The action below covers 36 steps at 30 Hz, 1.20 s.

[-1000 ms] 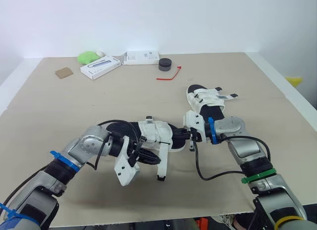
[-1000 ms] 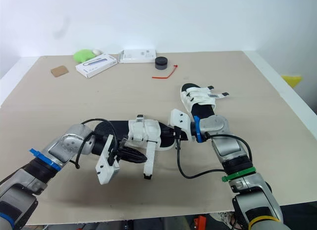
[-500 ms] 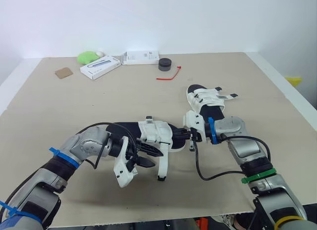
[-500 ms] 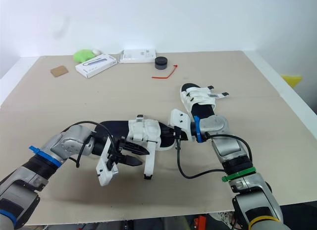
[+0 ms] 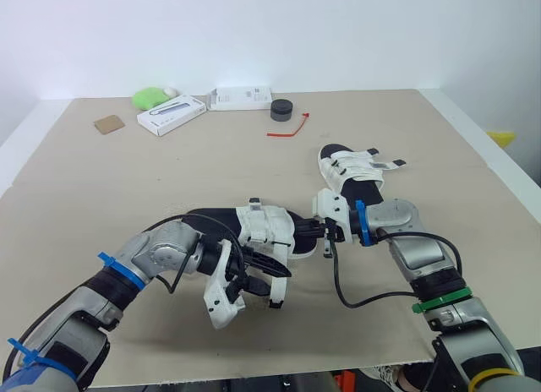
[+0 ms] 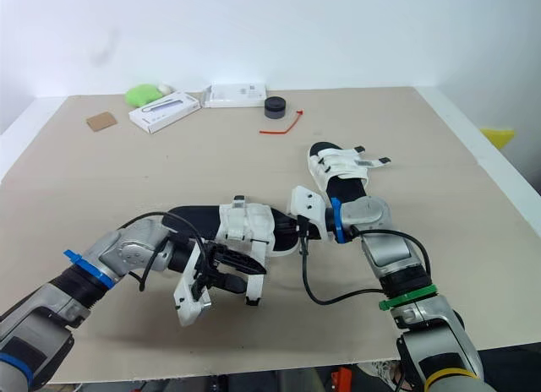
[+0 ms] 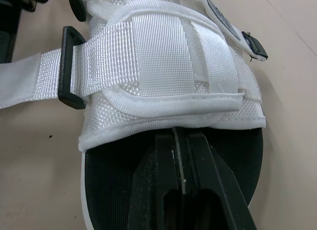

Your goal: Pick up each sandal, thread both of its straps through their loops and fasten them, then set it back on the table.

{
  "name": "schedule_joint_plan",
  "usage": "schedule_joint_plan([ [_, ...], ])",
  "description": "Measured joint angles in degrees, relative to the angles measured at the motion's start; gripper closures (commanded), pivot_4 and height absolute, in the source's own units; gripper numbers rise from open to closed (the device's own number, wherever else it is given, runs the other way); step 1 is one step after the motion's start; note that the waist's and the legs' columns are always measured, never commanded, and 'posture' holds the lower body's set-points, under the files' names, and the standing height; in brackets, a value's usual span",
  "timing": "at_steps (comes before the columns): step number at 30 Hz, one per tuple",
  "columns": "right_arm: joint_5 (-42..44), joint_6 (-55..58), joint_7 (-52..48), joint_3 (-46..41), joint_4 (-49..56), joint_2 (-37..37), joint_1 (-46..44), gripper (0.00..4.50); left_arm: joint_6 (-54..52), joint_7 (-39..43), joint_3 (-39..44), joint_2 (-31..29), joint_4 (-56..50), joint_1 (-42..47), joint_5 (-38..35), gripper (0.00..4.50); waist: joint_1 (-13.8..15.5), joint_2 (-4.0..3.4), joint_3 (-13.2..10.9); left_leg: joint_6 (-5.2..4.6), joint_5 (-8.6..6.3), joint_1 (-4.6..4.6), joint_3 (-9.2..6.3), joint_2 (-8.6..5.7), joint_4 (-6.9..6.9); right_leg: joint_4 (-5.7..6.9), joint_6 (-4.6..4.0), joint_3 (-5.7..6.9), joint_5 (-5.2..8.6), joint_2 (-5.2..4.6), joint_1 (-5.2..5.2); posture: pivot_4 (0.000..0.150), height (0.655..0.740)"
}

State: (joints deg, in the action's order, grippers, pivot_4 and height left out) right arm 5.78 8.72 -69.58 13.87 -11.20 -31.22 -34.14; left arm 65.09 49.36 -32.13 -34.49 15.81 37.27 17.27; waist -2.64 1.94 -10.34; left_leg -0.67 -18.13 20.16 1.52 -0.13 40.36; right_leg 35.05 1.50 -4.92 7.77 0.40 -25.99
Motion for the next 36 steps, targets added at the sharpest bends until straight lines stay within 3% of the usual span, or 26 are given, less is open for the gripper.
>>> schedule_joint_plan([
  [2,0.0,0.1,0.0,0.0,0.3,-0.2,0.1,4.5,-0.1,0.1,-0.7,0.0,0.0,0.7,-0.3,3.83,0.0,0.0,0.0,0.0,0.0,0.0,-0.01,-0.01,0.0,0.0,0.0,0.01,0.0,0.0,0.0,0.15,0.74],
  [3,0.0,0.1,0.1,0.0,0.5,-0.3,0.2,4.5,-0.2,0.2,-0.9,0.0,0.0,1.0,-0.6,4.46,0.0,0.0,0.0,-0.01,-0.01,0.0,-0.01,-0.01,0.0,0.0,0.0,0.0,0.0,-0.01,0.0,0.15,0.74],
  [9,0.1,0.3,0.2,0.0,0.9,-0.4,0.4,4.5,-2.7,1.4,-1.7,-0.9,-0.9,1.2,-5.6,4.46,0.0,0.0,0.0,-0.03,-0.02,0.0,-0.01,0.0,0.0,-0.01,0.01,0.0,0.01,0.0,-0.01,0.15,0.74],
  [17,0.1,0.3,0.2,0.0,1.0,-0.6,0.5,4.5,-18.7,7.3,-1.2,-3.2,-8.6,-0.6,-22.5,4.46,0.0,0.0,0.0,-0.03,-0.02,-0.01,-0.03,-0.02,0.0,0.0,0.04,0.02,0.03,0.0,-0.01,0.15,0.74],
  [22,0.1,0.2,0.1,0.0,0.9,-0.6,0.5,4.5,-38.5,10.2,1.9,-2.0,-13.6,-0.7,-33.9,4.46,0.0,0.0,0.0,-0.03,-0.01,-0.04,-0.07,0.0,0.02,0.0,0.05,0.05,0.04,0.09,-0.01,0.15,0.74],
  [29,0.1,0.1,0.1,0.0,0.8,-0.5,0.4,4.5,-78.8,7.0,9.7,4.0,-16.3,0.9,-52.9,4.46,0.0,0.0,0.0,-0.03,-0.01,-0.16,-0.18,-0.02,0.06,0.01,0.03,0.12,0.05,0.16,-0.04,0.15,0.74],
  [34,0.1,-0.1,0.2,-0.3,0.8,-0.5,0.0,4.5,-99.4,1.2,16.7,9.2,-10.7,5.0,-61.3,4.46,-0.2,0.0,0.0,-0.03,-0.02,-0.23,-0.22,-0.04,0.05,0.01,0.01,0.06,0.04,0.2,-0.05,0.15,0.74],
  [36,0.0,0.0,0.3,-0.3,0.8,-0.5,0.1,4.5,-102.7,0.5,17.7,9.4,-9.6,5.2,-61.7,4.46,-0.2,0.0,0.0,-0.03,-0.02,-0.22,-0.31,-0.04,0.04,0.01,0.0,0.06,0.04,0.21,-0.06,0.15,0.74],
])
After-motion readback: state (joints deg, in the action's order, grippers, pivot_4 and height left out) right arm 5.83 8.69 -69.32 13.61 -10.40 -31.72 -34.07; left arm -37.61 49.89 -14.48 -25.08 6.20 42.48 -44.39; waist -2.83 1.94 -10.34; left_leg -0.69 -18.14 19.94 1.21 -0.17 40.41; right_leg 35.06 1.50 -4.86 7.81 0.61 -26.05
